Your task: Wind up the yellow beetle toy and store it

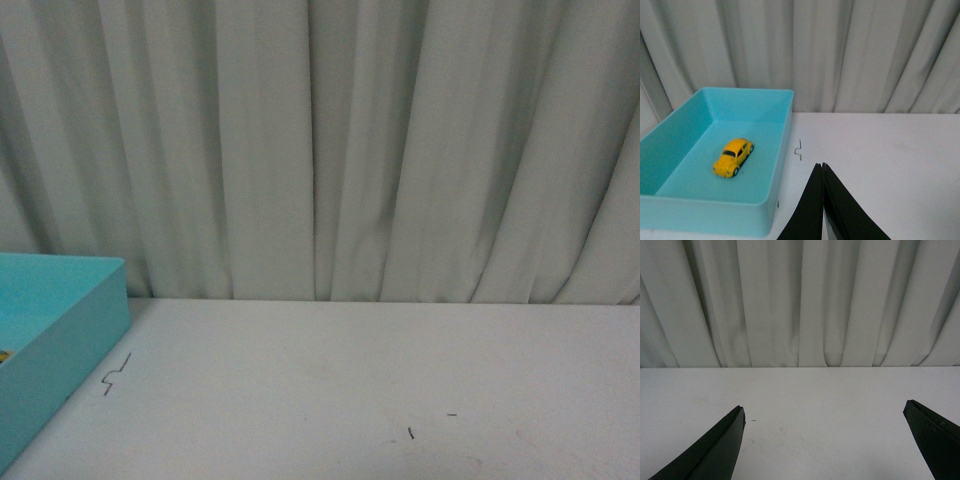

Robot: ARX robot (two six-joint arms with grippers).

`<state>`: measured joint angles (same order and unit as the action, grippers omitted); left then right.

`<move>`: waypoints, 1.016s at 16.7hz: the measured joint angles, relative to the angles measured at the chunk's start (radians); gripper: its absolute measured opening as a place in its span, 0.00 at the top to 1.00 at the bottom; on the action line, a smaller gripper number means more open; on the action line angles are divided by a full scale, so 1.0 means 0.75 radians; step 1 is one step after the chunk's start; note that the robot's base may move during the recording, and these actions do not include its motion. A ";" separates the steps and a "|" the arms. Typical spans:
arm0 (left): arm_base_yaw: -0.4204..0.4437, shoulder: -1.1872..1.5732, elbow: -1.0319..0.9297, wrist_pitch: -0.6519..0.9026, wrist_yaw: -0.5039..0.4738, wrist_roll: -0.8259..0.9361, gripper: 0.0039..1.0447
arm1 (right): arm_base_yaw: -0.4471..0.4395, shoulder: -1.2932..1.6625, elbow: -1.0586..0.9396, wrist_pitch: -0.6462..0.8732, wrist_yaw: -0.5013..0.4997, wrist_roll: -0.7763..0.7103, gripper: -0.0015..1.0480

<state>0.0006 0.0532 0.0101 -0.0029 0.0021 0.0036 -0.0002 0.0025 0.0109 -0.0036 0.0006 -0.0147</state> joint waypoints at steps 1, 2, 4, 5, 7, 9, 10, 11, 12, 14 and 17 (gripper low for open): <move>0.000 -0.065 0.002 0.025 -0.002 0.000 0.99 | 0.000 0.000 0.000 0.000 -0.001 0.001 0.06; 0.000 -0.064 0.003 0.002 -0.004 0.000 0.99 | 0.000 0.000 0.000 0.002 -0.001 0.001 0.06; 0.000 -0.064 0.000 0.000 -0.004 0.000 0.99 | 0.000 0.001 0.000 0.000 0.000 0.001 0.06; 0.000 -0.064 0.000 -0.001 -0.004 -0.002 0.98 | 0.000 0.000 0.000 0.001 -0.001 0.001 0.06; 0.000 -0.064 0.000 -0.001 -0.004 -0.002 0.77 | 0.000 0.000 0.000 0.000 -0.001 0.001 0.06; 0.000 -0.064 0.000 -0.001 -0.004 -0.002 0.60 | 0.000 0.000 0.000 0.000 -0.001 0.001 0.06; 0.000 -0.064 0.000 -0.001 -0.004 -0.002 0.53 | 0.000 0.000 0.000 0.000 -0.001 0.001 0.06; 0.000 -0.064 0.000 -0.001 -0.004 -0.002 0.44 | 0.000 0.001 0.000 0.000 -0.001 0.001 0.06; 0.000 -0.064 0.000 -0.001 -0.004 -0.001 0.37 | 0.000 0.001 0.000 0.000 0.000 0.001 0.06; 0.000 -0.064 0.000 -0.001 -0.004 -0.002 0.20 | 0.000 0.001 0.000 -0.001 0.000 0.001 0.06; 0.000 -0.064 0.000 -0.001 -0.004 -0.001 0.05 | 0.000 0.000 0.000 0.000 -0.001 0.001 0.06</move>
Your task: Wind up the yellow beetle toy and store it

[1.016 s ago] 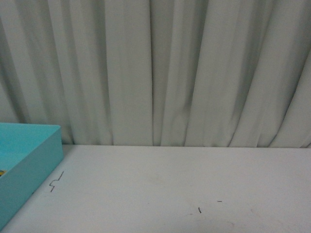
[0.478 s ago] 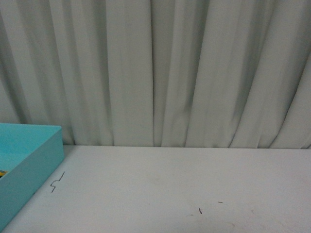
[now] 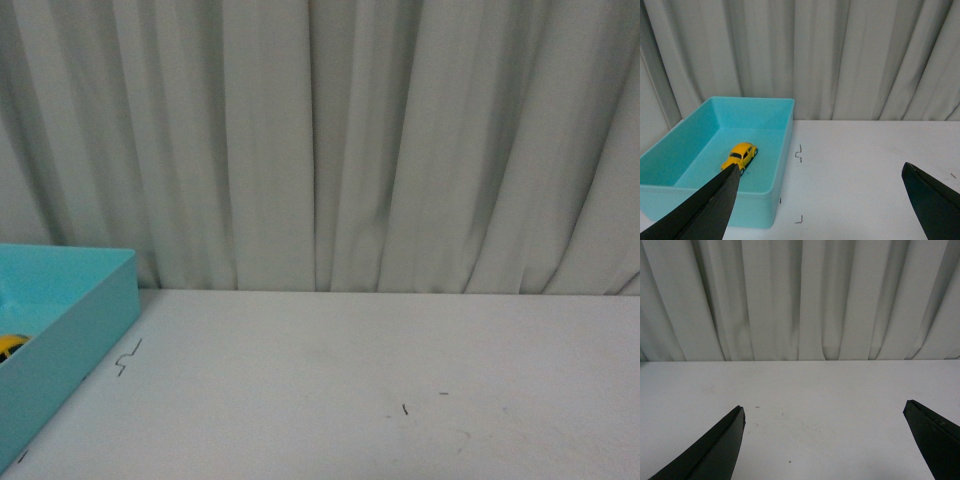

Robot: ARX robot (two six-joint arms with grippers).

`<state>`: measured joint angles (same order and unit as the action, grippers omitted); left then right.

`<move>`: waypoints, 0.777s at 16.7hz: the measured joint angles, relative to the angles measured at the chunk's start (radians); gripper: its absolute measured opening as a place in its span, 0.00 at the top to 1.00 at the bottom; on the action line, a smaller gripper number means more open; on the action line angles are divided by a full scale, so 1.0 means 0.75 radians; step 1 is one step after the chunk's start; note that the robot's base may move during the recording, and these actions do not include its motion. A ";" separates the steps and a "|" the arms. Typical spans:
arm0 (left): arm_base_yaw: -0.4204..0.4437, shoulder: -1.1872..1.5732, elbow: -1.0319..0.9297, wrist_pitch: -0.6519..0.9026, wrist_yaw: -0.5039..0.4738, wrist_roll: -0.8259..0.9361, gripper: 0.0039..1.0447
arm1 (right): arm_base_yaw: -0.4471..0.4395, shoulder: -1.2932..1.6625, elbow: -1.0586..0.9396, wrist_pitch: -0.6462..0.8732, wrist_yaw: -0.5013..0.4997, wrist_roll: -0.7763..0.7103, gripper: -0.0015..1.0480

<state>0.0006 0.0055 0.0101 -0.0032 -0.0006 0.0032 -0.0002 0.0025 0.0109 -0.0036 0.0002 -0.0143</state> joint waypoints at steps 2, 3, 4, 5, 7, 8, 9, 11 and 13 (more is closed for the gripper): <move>0.000 0.000 0.000 0.000 0.000 -0.001 0.06 | 0.000 0.001 0.000 0.000 0.001 0.000 0.06; 0.000 0.000 0.000 -0.002 0.000 -0.001 0.06 | 0.000 0.001 0.000 -0.002 0.000 0.000 0.06; 0.000 -0.001 0.000 0.006 0.000 -0.001 0.06 | 0.000 0.000 0.000 0.006 0.000 0.000 0.06; 0.000 -0.001 0.000 -0.003 0.000 -0.001 0.06 | 0.000 0.001 0.000 -0.004 0.000 0.000 0.06; 0.000 -0.001 0.000 -0.001 0.000 -0.001 0.06 | 0.000 0.000 0.000 0.001 0.000 0.000 0.06; 0.000 0.000 0.000 -0.001 0.000 -0.001 0.06 | 0.000 0.000 0.000 0.001 0.000 0.000 0.06; 0.000 0.000 0.000 -0.001 0.000 -0.001 0.06 | 0.000 0.000 0.000 0.001 0.000 0.000 0.06; 0.000 0.000 0.000 -0.001 0.000 -0.001 0.06 | 0.000 0.001 0.000 0.000 0.000 0.000 0.06; 0.000 0.000 0.000 0.002 0.000 -0.001 0.06 | 0.000 0.000 0.000 0.002 0.000 0.000 0.06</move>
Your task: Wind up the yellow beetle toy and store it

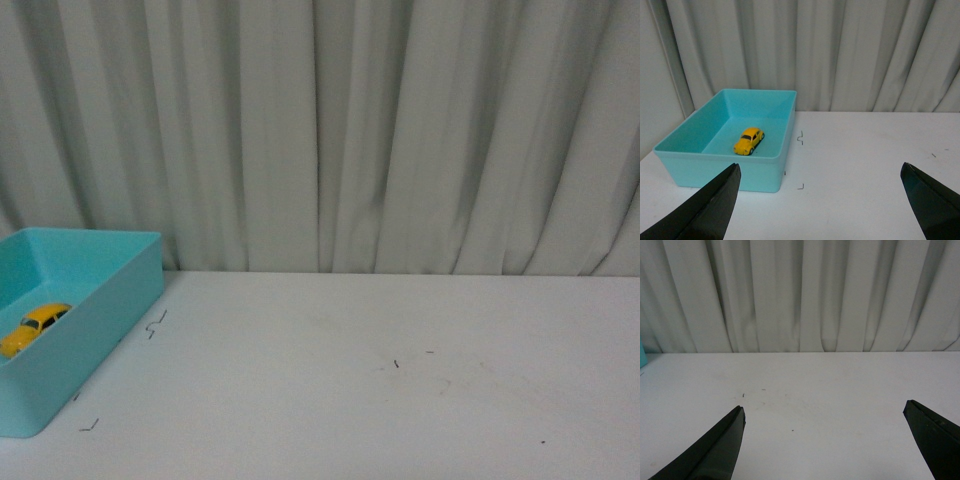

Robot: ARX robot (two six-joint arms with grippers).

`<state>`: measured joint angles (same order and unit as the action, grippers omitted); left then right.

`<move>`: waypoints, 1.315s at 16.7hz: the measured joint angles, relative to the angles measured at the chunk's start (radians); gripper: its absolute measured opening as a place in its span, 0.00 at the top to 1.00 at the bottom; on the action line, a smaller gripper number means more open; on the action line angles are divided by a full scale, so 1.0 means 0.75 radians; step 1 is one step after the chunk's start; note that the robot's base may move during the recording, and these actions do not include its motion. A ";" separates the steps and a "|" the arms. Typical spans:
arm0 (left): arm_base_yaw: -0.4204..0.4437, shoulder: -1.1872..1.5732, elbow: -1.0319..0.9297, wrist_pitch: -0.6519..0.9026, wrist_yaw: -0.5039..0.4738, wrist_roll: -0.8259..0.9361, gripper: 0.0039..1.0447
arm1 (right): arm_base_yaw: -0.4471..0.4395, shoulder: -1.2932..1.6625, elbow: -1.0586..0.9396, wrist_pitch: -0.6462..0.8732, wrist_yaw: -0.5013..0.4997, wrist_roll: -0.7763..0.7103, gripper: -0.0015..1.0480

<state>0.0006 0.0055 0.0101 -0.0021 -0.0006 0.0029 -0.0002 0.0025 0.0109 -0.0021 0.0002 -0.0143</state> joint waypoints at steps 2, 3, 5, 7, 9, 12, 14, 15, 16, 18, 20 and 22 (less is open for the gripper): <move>0.000 0.000 0.000 -0.002 0.000 0.000 0.06 | 0.000 0.001 0.000 -0.002 0.000 0.000 0.06; 0.000 0.000 0.000 -0.002 0.000 0.000 0.06 | 0.000 0.000 0.000 -0.002 0.000 0.000 0.06; 0.000 0.000 0.000 -0.002 0.000 0.000 0.06 | 0.000 0.000 0.000 -0.002 0.000 0.000 0.06; 0.000 0.000 0.000 -0.002 0.000 0.000 0.06 | 0.000 0.001 0.000 -0.002 0.000 0.000 0.06; 0.000 0.000 0.000 -0.002 0.000 0.000 0.06 | 0.000 0.001 0.000 -0.002 0.001 0.000 0.06; 0.000 0.000 0.000 -0.002 0.000 0.000 0.06 | 0.000 0.001 0.000 -0.002 0.000 0.000 0.06; 0.000 0.000 0.000 -0.002 0.000 0.000 0.06 | 0.000 0.001 0.000 -0.002 0.000 0.000 0.06; 0.000 0.000 0.000 -0.002 0.000 0.000 0.06 | 0.000 0.000 0.000 -0.002 0.000 0.000 0.06; 0.000 0.000 0.000 -0.002 0.000 0.000 0.06 | 0.000 0.000 0.000 -0.002 0.000 0.000 0.06; 0.000 0.000 0.000 -0.002 0.000 0.000 0.06 | 0.000 0.000 0.000 -0.002 0.000 0.000 0.06; 0.000 0.000 0.000 -0.002 0.000 0.000 0.06 | 0.000 0.001 0.000 -0.002 0.000 0.000 0.06; 0.000 0.000 0.000 0.001 0.000 0.000 0.06 | 0.000 0.001 0.000 -0.001 0.000 0.000 0.06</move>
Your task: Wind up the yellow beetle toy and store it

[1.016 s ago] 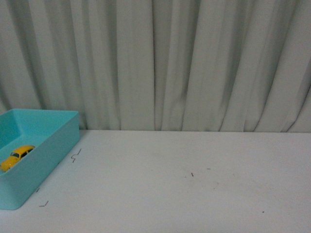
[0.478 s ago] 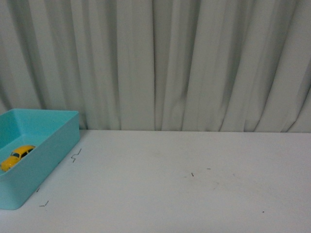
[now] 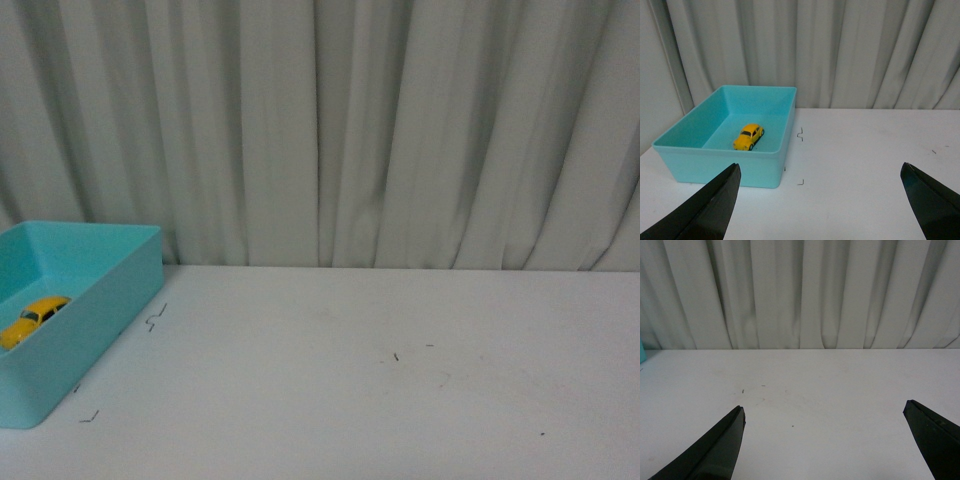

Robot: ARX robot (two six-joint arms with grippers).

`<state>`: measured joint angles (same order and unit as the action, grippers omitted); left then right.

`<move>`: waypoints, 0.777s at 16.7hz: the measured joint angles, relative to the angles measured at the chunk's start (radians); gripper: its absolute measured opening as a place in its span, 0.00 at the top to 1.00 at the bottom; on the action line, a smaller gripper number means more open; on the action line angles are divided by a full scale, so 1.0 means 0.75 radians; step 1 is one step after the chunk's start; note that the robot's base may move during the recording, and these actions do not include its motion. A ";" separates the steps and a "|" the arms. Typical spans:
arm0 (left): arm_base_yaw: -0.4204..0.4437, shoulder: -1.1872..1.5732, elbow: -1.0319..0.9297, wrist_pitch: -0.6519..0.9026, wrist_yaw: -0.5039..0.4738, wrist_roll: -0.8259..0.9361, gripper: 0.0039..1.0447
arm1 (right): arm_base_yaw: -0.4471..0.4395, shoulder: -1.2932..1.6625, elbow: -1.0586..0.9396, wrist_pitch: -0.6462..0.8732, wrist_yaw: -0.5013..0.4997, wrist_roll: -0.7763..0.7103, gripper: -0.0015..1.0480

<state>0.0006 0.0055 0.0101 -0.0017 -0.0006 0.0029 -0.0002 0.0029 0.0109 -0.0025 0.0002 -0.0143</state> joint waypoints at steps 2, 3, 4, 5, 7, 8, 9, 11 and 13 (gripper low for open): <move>0.000 0.000 0.000 -0.002 0.000 0.000 0.06 | 0.000 0.000 0.000 0.001 0.000 0.000 0.06; 0.000 0.000 0.000 0.001 -0.002 -0.001 0.06 | 0.000 0.000 0.000 -0.001 0.000 0.001 0.06; 0.000 0.000 0.000 -0.002 -0.002 -0.001 0.06 | 0.000 -0.001 0.000 -0.001 -0.001 -0.001 0.06; 0.000 0.000 0.000 -0.004 0.002 0.000 0.06 | 0.000 -0.001 0.000 -0.003 0.001 0.001 0.06; 0.000 0.000 0.000 -0.002 0.001 0.001 0.06 | 0.000 -0.001 0.000 -0.002 0.000 0.001 0.06; 0.000 0.000 0.000 -0.003 0.001 0.000 0.06 | 0.000 -0.001 0.000 -0.001 0.000 0.001 0.06; 0.000 0.000 0.000 -0.002 -0.001 0.000 0.06 | 0.000 -0.001 0.000 0.001 0.000 0.001 0.06; 0.000 0.000 0.000 -0.001 -0.001 -0.001 0.06 | 0.000 -0.001 0.000 -0.002 0.001 0.001 0.06; 0.000 0.000 0.000 -0.001 -0.001 -0.001 0.06 | 0.000 0.000 0.000 -0.001 0.000 0.001 0.06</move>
<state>0.0006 0.0055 0.0101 -0.0025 -0.0010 0.0025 -0.0002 0.0029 0.0109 -0.0032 0.0002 -0.0139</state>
